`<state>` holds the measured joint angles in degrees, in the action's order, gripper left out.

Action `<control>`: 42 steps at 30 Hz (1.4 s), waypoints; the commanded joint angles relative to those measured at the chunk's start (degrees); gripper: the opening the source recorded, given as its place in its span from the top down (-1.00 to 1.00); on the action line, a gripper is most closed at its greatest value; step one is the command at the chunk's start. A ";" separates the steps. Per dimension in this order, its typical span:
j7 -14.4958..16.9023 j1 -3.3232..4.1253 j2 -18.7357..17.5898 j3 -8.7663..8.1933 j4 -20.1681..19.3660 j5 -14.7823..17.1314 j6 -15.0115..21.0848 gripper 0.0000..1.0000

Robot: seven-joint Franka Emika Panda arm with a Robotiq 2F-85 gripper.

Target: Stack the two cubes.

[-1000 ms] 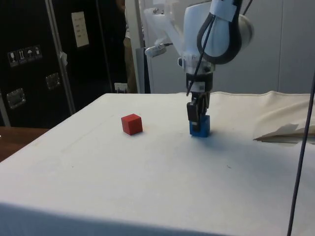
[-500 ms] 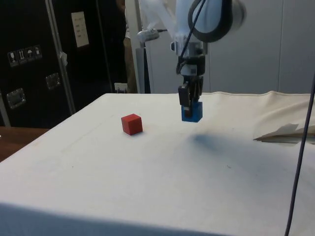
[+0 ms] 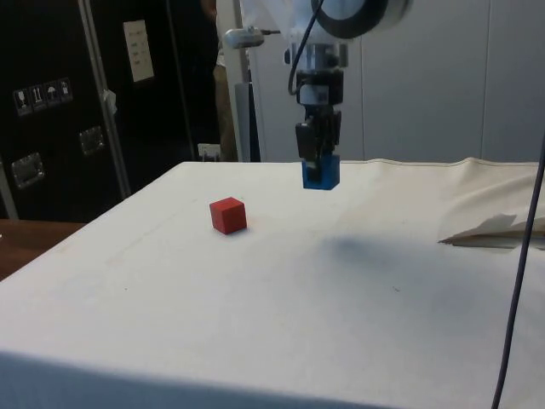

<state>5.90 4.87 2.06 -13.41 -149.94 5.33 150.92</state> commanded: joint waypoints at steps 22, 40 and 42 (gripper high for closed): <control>-0.11 0.23 -4.70 0.34 11.57 0.52 -7.68 0.99; -1.38 0.40 -14.09 1.78 23.89 0.63 -10.03 0.99; -1.49 0.40 -15.07 1.89 25.10 0.63 -10.26 0.99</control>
<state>4.41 5.27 -12.72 -11.63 -125.25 5.50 141.23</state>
